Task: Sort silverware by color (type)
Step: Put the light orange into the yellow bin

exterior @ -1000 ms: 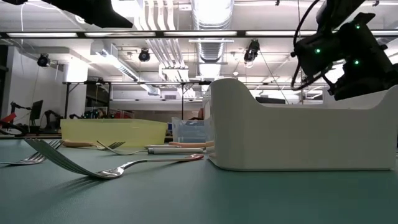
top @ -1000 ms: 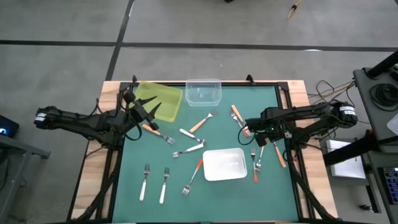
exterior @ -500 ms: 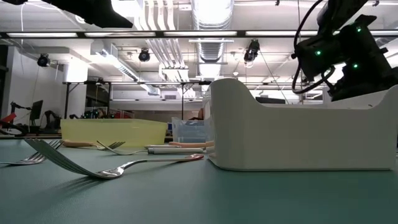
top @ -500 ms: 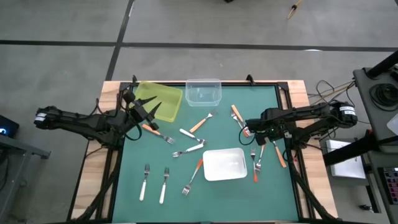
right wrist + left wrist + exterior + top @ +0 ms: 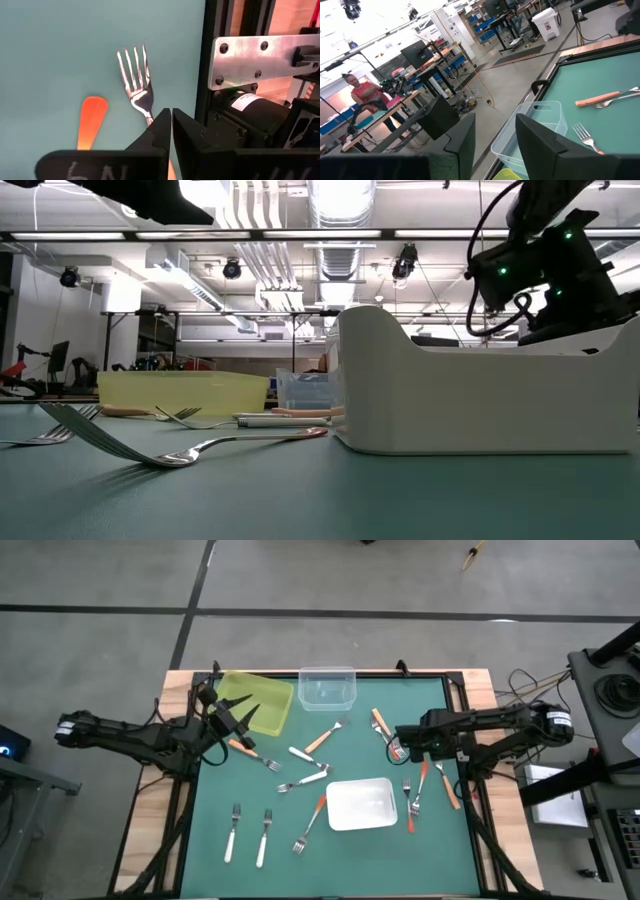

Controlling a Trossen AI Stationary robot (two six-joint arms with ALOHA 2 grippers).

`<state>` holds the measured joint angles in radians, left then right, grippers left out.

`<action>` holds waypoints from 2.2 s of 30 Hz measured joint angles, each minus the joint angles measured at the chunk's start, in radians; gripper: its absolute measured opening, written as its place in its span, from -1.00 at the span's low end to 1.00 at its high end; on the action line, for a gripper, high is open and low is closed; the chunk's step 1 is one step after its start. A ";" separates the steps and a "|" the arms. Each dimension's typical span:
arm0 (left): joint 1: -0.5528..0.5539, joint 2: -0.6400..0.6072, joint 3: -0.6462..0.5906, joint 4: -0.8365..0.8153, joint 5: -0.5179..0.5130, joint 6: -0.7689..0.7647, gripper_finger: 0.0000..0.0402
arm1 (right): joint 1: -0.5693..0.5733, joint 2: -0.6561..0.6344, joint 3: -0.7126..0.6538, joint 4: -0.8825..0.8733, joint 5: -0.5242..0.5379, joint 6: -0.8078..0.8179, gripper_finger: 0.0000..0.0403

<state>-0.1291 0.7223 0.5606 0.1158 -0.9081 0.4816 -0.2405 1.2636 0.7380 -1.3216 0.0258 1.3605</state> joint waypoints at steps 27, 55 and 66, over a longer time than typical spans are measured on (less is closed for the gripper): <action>0.000 0.000 0.000 -0.055 -0.298 0.001 -0.39 | -0.200 0.002 0.008 0.021 -0.145 -0.168 -0.82; 0.000 -0.002 0.000 -0.072 -0.297 0.007 -0.39 | -0.253 0.002 0.022 0.139 -0.074 -0.387 -0.78; 0.000 -0.002 0.000 -0.073 -0.296 0.007 -0.39 | -0.258 0.003 -0.018 0.139 -0.085 -0.237 -0.24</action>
<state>-0.1291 0.7208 0.5606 0.0429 -1.2045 0.4889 -0.4984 1.2663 0.7201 -1.1822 -0.0588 1.1234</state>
